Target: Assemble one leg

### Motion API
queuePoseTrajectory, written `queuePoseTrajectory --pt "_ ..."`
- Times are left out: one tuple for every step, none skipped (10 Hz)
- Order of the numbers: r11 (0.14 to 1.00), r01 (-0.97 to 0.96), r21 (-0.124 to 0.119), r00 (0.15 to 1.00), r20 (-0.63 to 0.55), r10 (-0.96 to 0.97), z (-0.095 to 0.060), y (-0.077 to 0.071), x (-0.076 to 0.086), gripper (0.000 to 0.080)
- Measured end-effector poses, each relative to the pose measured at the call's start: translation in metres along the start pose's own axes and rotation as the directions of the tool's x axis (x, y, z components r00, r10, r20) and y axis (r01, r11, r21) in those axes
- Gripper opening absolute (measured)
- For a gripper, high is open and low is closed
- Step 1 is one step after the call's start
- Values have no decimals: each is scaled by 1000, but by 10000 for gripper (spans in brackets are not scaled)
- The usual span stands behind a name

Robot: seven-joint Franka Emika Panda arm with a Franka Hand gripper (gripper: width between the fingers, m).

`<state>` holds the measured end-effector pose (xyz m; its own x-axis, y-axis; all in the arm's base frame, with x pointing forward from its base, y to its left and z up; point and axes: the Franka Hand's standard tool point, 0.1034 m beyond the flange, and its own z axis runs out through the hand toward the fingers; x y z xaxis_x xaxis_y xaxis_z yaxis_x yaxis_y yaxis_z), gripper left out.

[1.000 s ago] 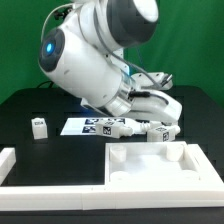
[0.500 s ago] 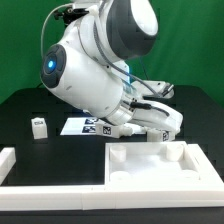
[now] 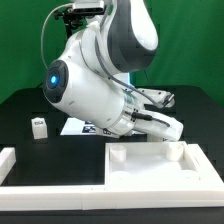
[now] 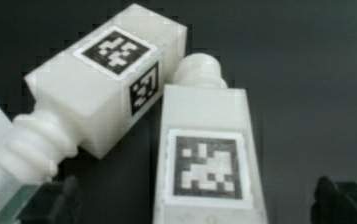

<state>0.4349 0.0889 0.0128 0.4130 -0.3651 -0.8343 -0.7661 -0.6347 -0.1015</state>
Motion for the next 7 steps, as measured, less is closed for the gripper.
queuePoseTrajectory --pt "1000 -13 -2 1000 14 13 2 0 -1 649" --pt "1000 -25 -5 999 26 25 4 0 -1 649" --pt "1000 -21 -5 999 26 21 3 0 -1 649" --pt "1000 -21 -5 999 26 21 3 0 -1 509" --pt "1000 -21 -5 999 26 21 3 0 -1 509" --pt "1000 -21 -5 999 26 21 3 0 -1 352" --pt "1000 -21 -6 999 26 21 3 0 -2 284"
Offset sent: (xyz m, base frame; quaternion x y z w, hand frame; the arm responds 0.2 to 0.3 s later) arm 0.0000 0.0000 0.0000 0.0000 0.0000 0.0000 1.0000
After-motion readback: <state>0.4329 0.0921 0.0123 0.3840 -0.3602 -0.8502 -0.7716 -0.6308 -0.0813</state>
